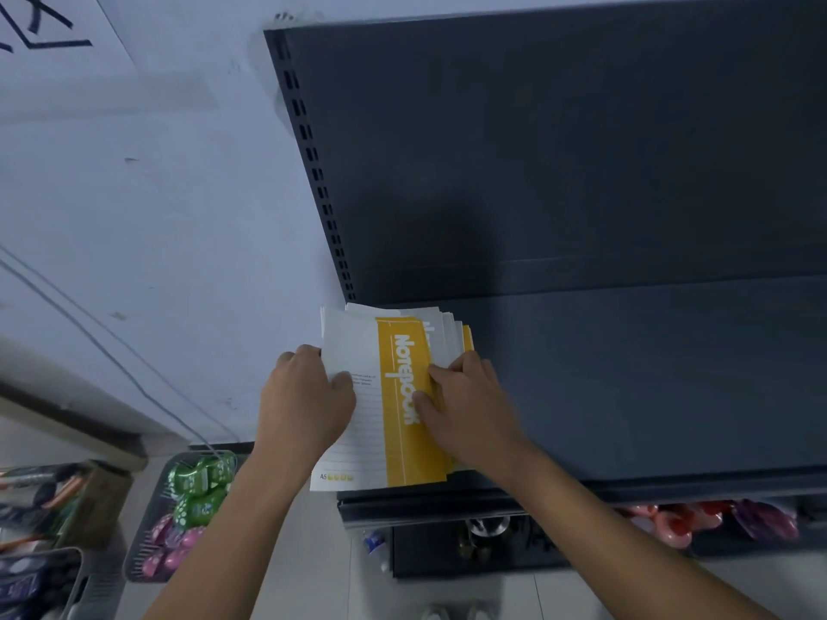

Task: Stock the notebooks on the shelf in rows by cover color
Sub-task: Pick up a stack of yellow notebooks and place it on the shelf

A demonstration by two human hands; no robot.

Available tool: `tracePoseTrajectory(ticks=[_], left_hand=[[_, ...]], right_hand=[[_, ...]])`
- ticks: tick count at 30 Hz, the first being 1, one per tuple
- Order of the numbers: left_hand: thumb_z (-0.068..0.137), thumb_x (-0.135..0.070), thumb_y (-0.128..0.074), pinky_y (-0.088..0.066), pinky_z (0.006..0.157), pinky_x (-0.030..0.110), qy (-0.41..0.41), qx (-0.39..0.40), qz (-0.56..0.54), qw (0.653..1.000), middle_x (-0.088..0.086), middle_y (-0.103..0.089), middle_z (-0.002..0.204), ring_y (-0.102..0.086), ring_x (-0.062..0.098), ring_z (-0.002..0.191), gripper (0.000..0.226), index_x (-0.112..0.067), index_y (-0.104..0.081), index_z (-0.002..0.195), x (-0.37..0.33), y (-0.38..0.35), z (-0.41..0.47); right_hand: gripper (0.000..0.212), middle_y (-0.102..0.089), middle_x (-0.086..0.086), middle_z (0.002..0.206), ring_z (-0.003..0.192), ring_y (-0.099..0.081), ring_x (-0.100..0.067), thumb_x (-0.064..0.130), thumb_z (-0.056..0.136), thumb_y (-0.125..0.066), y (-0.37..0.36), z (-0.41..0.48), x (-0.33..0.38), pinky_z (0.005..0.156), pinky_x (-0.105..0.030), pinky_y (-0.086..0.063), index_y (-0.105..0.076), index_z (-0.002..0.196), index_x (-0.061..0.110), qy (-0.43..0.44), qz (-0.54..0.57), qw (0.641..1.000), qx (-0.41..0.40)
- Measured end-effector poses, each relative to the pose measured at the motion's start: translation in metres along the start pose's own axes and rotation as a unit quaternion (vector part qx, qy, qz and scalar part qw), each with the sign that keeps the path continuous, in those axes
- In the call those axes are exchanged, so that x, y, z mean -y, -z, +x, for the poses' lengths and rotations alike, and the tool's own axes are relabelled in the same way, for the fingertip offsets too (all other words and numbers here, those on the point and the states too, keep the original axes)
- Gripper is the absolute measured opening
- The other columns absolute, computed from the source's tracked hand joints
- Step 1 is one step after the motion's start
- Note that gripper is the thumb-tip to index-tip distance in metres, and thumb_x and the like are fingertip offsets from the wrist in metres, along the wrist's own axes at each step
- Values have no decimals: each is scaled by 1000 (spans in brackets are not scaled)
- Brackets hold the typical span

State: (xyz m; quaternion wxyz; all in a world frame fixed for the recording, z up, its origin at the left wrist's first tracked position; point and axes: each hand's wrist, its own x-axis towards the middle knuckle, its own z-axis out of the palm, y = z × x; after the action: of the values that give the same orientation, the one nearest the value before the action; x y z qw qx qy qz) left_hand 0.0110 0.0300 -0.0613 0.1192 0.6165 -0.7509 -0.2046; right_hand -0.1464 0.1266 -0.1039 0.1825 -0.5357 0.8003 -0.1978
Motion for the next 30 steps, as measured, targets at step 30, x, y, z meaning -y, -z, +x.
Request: tracePoseTrajectory(ticks=[30], left_hand=[[98,-34,-56,-38,79,31,-205,72,-63,974,5,-59,123,-56,23,104,46,-19,-44,139,-89,-37,-6]], right_hand=[[18,-72,4,82,81,-70,-19,35,96,-63,80,-29,-60,79,-43,-58,-66,96,18,-220,210,947,-107]])
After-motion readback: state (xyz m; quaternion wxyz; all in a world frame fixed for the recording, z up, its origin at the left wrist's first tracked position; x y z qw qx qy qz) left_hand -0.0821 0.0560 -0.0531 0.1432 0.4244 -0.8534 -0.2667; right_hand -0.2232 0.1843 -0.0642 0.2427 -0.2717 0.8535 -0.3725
